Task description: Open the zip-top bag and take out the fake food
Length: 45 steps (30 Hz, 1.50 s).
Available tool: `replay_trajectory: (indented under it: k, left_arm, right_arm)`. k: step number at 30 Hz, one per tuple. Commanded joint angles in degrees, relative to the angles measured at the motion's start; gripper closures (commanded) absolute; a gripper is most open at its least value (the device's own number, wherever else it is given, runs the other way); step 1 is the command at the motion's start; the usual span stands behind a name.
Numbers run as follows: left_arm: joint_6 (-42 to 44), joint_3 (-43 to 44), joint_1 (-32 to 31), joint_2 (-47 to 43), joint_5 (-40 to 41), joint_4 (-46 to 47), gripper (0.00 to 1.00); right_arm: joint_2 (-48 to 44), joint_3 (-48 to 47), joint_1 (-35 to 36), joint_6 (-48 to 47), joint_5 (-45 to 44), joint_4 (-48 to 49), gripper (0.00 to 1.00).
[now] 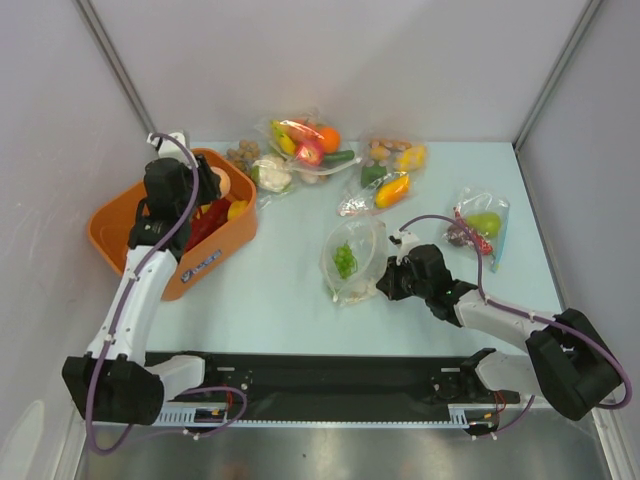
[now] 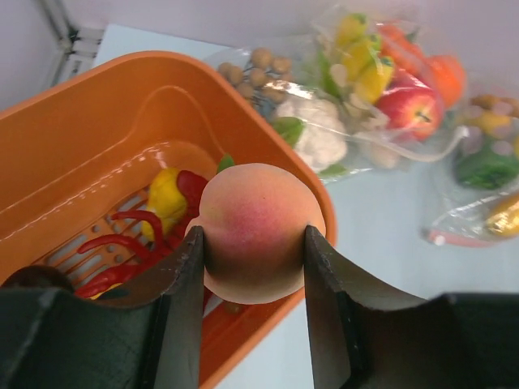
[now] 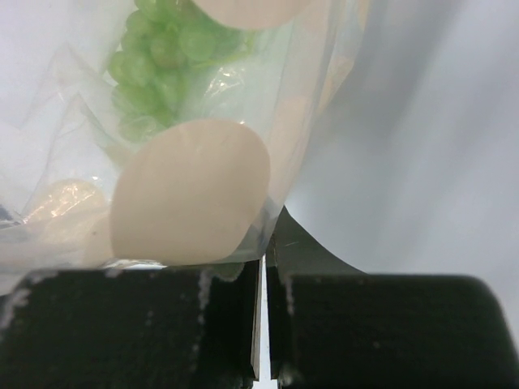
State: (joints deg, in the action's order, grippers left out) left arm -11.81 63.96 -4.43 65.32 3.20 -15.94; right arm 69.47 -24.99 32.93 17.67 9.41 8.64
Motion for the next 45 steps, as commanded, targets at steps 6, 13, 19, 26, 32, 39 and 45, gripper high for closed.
replay_trajectory:
  k: [6, 13, 19, 26, 32, 39, 45]
  left_arm:
    - [1.8, -1.2, 4.0, 5.3, 4.9, 5.0, 1.0]
    - [2.1, -1.1, 4.2, 5.3, 3.6, 4.3, 0.13]
    - [3.0, -1.0, 4.2, 4.5, 5.1, 3.4, 0.08]
    - [4.8, -2.7, 2.6, 1.0, 6.1, 4.1, 0.14]
    - [9.0, -2.4, -8.1, -0.6, 9.8, 4.3, 0.16]
    - [10.8, 2.7, -24.9, 1.1, 8.8, -0.4, 0.16]
    - [9.6, 8.7, -41.1, 5.5, 8.1, -3.3, 0.17]
  right_arm:
    - [2.1, -0.2, -0.4, -0.5, 1.8, 4.4, 1.0]
    - [2.1, 0.0, -0.4, -0.4, 2.1, 4.7, 1.0]
    - [2.1, 0.0, -0.5, -0.4, 2.2, 4.7, 1.0]
    - [2.0, -0.1, -0.5, -0.3, 2.2, 4.5, 1.0]
    - [1.6, -0.2, -0.5, -0.2, 2.1, 4.2, 1.0]
    - [1.0, -0.2, -0.4, -0.2, 1.9, 3.6, 1.0]
    - [0.3, -0.2, -0.4, -0.2, 1.6, 3.0, 1.0]
